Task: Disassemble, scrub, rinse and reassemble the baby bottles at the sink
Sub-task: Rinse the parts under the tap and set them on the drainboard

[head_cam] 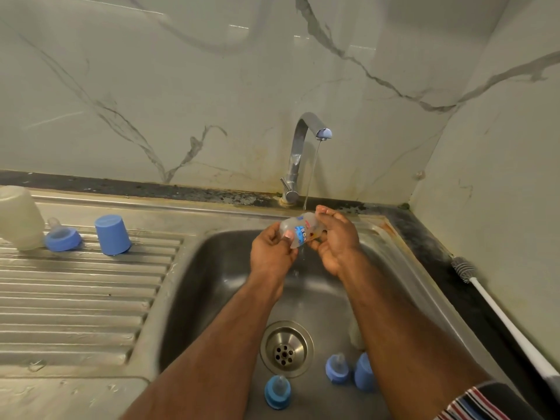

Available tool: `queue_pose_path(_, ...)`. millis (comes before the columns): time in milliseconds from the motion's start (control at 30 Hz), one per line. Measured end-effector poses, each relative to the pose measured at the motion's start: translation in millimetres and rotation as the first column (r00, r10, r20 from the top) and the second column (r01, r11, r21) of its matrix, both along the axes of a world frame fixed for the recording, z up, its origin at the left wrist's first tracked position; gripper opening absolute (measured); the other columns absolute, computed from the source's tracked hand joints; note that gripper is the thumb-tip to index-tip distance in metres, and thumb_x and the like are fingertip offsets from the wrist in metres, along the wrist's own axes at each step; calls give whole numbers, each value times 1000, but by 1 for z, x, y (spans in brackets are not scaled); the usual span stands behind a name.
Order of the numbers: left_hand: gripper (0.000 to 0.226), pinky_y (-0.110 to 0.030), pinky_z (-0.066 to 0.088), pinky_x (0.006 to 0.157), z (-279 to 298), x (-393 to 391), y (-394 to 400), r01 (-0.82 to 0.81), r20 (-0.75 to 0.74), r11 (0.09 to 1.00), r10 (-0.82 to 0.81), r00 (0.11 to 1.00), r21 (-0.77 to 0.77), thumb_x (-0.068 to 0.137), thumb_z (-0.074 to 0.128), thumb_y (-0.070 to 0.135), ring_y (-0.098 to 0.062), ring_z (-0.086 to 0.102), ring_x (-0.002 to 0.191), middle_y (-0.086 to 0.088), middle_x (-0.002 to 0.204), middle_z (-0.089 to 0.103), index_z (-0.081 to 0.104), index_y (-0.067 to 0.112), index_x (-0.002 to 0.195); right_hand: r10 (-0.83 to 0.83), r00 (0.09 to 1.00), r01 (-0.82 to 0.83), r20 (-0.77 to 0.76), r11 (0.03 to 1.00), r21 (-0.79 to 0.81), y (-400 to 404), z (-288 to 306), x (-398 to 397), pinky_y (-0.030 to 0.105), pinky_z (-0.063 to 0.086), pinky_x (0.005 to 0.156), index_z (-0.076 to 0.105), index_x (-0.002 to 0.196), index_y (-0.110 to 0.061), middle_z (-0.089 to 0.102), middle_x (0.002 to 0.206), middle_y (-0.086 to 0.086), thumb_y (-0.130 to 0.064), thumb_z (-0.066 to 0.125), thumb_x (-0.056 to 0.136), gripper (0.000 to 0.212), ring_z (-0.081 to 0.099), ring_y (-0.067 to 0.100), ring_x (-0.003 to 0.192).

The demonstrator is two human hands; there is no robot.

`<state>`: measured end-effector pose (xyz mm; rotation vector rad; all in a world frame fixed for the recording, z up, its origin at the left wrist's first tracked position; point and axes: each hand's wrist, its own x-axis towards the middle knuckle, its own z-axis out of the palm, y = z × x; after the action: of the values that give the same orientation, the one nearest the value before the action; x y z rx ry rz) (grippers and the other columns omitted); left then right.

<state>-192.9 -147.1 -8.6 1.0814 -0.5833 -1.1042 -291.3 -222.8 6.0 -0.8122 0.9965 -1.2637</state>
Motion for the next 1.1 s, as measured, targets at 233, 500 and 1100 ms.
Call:
queue_pose_path(233, 24, -32, 62, 82, -7, 11, -3, -153, 165, 988, 146, 976, 34, 101, 60, 12, -13, 73, 93, 4, 96, 75, 70, 32, 94, 330, 755, -309, -567, 941, 136, 17, 13, -20, 38, 63, 74, 57, 110, -14, 70, 109, 15, -22, 86, 77, 45, 73, 28, 93)
queue_pose_path(500, 31, -34, 60, 91, -3, 10, -3, 2, 162, 1000, -4, 987, 15, 102, 57, 9, -12, 70, 105, 4, 115, 73, 67, 23, 127, 230, 805, -295, -547, 955, -33, 19, -1, -3, 37, 62, 76, 55, 128, -22, 64, 117, 6, -2, 84, 75, 63, 66, 23, 102)
queue_pose_path(1100, 43, -40, 60, 92, -6, 12, 1, 148, 173, 988, -140, 975, -34, 100, 60, 13, -15, 71, 105, 4, 121, 71, 62, 36, 137, -13, 596, -246, -803, 949, -198, 9, 4, 7, 36, 58, 70, 57, 112, -23, 64, 105, -3, -44, 65, 93, 29, 63, 16, 94)
